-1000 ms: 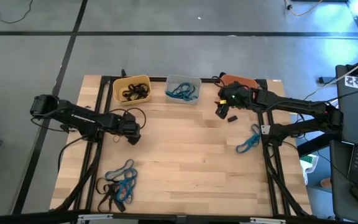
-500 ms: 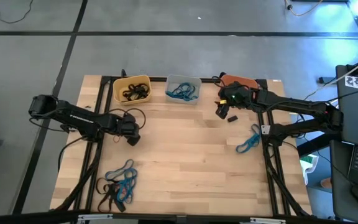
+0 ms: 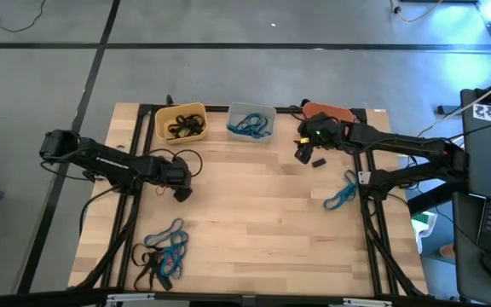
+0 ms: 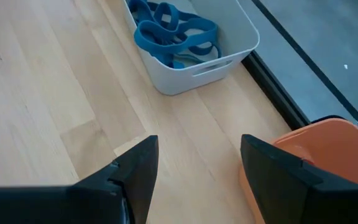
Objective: Sort rubber bands into baskets
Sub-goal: Put the red rubber band into the orange bin
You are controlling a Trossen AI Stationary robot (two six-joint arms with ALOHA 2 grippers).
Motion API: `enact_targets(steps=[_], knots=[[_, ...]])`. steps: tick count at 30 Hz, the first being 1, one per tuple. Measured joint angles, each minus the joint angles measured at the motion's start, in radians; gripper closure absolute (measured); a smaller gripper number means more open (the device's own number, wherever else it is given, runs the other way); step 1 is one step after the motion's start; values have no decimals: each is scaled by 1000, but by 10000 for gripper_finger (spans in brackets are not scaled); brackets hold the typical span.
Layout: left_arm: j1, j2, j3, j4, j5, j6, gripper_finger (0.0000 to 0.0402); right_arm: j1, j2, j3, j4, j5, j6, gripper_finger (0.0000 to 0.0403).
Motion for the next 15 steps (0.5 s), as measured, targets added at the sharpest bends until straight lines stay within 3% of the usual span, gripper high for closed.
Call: enact_targets(steps=[15], knots=[[-2,-10,65,209,-10,231,399,11,116,0,179,-251,-4,174]])
